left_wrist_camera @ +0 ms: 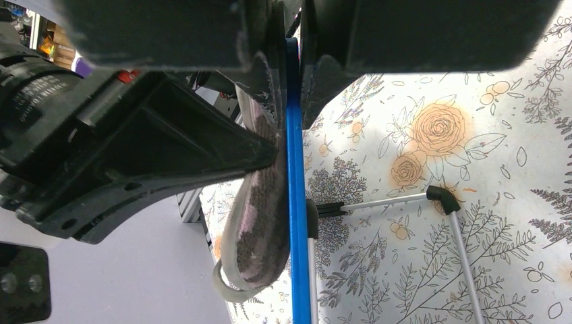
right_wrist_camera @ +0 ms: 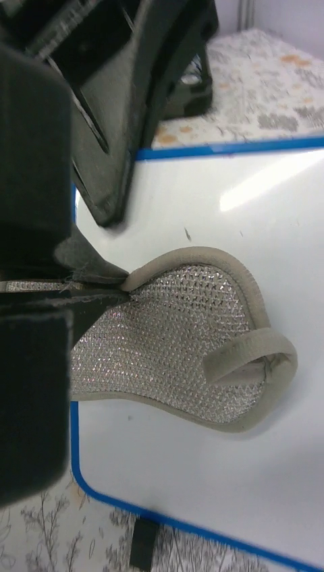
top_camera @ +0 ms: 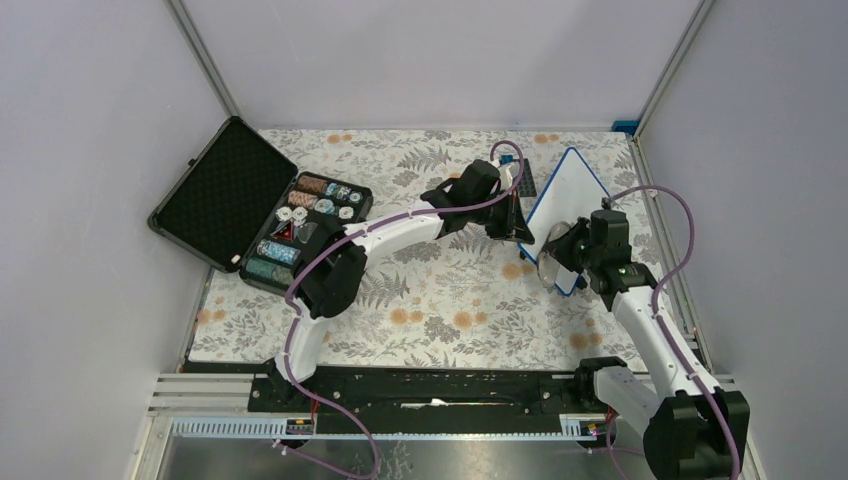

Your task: Erase the whiteboard

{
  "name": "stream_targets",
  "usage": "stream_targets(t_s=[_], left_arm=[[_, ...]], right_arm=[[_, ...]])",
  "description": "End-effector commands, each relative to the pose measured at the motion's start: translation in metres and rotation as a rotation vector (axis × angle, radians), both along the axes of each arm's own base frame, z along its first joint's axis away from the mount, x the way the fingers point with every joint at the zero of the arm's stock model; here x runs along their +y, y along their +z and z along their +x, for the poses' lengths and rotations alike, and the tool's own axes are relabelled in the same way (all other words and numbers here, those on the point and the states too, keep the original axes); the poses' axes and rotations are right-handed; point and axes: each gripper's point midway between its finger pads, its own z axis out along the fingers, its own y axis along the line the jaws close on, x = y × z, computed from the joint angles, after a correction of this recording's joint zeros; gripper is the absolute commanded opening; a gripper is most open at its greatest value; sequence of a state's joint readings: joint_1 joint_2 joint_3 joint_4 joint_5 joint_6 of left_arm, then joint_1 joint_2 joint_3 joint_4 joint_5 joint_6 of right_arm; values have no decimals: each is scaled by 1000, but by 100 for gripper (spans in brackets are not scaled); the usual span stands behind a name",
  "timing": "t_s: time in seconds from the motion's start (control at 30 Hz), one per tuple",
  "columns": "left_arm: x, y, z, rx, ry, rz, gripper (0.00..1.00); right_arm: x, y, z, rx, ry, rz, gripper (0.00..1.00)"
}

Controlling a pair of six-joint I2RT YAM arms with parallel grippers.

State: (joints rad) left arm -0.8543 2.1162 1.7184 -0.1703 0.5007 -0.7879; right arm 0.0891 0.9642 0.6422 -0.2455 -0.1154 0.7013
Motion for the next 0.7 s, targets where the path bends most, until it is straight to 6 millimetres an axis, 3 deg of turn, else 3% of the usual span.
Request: stream_targets(t_s=[0.0,0.17,0.27,0.33,0.47,0.67], left_arm=[[-8,-2,-32,11,-97,2,0],[-7,-1,-33,9,-97,2,0],[-7,-2,-33,10,-98,2,0],[-8,-1,-34,10,-98,1,0],[-9,-2,-34,12,-99,0,0],[-9,-3,-35,14,-100,1,0]], right_arm=[[-24,-24,-5,86,-87,-97,0],[-67,-78,-28,276,-199,-90,0],[-71,-86,-31,326,-189,-63,0],[-60,-77,-24,301,-131,-20,0],[-31,-36,2,143,-35,53,0],[41,37,22,-84,193,75,0]])
